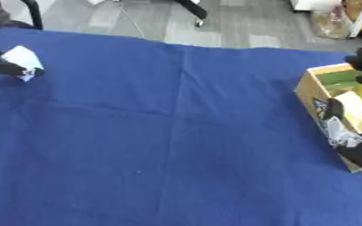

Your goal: Pick up the objects with one hand, pass them to the other hand, and then place them into the box on the other side of the table.

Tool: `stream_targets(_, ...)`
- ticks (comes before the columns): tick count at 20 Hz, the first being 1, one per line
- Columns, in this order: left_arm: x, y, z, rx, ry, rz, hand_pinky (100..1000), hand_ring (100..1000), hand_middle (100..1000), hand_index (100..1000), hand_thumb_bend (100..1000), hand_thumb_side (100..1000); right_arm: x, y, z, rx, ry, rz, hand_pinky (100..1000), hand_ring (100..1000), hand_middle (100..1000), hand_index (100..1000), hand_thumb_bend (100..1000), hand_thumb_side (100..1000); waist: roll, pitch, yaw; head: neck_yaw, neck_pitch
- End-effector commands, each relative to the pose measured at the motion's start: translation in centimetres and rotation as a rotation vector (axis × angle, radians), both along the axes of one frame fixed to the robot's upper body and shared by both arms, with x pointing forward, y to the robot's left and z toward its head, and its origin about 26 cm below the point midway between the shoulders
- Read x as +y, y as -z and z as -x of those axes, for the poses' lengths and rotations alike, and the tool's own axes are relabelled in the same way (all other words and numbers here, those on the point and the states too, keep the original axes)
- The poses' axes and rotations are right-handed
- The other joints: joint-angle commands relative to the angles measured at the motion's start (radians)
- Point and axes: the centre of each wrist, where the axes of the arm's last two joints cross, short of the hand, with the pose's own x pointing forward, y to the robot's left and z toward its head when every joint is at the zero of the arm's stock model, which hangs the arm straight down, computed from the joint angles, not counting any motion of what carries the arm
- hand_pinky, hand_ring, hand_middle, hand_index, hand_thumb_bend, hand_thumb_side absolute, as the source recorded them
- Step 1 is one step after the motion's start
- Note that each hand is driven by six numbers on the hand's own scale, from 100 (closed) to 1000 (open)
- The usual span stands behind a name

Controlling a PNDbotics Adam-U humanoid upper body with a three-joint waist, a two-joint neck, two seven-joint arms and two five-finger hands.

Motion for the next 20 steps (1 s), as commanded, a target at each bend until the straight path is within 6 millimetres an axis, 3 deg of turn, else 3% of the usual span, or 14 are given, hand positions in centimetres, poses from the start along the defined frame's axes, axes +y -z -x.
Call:
stream_targets(1,0.3,-1.3,0.1,-0.041,0.018,-0.004,667,532,550,681,785,322,-0.1,-1.0,0.2,-0.03,-0.006,0.001,816,892,845,974,100,321,-0.009,0.0,-0.002,0.001,-0.015)
stream_targets(8,-0.5,-1.3,-0.4,-0.094,0.064,-0.011,606,439,436,568,579,227,-0.2,-0.7,0.1,-0.02,0.001,0.004,816,891,845,974,100,318,-0.008,-0.011,0.001,0.008,-0.003)
stream_targets(15,-3.5,-3.8,-0.6,-0.272,0.247,-0.054,570,374,375,518,624,228,-0.4,-0.1,0.1,-0.006,0.014,0.018,816,885,841,967,100,302,0.001,-0.052,0.023,0.004,0.03)
stream_targets(18,-6.1,-5.5,-0.2,-0.36,0.37,-0.069,564,363,364,509,640,236,-0.5,0.0,0.0,-0.004,0.019,0.034,815,881,839,963,100,288,0.005,-0.081,0.035,-0.015,0.046)
stream_targets(20,-8.4,-6.3,0.2,-0.406,0.459,-0.058,560,361,363,508,706,264,-0.5,0.1,0.1,-0.006,0.02,0.042,815,877,837,958,100,273,0.007,-0.099,0.041,-0.03,0.055)
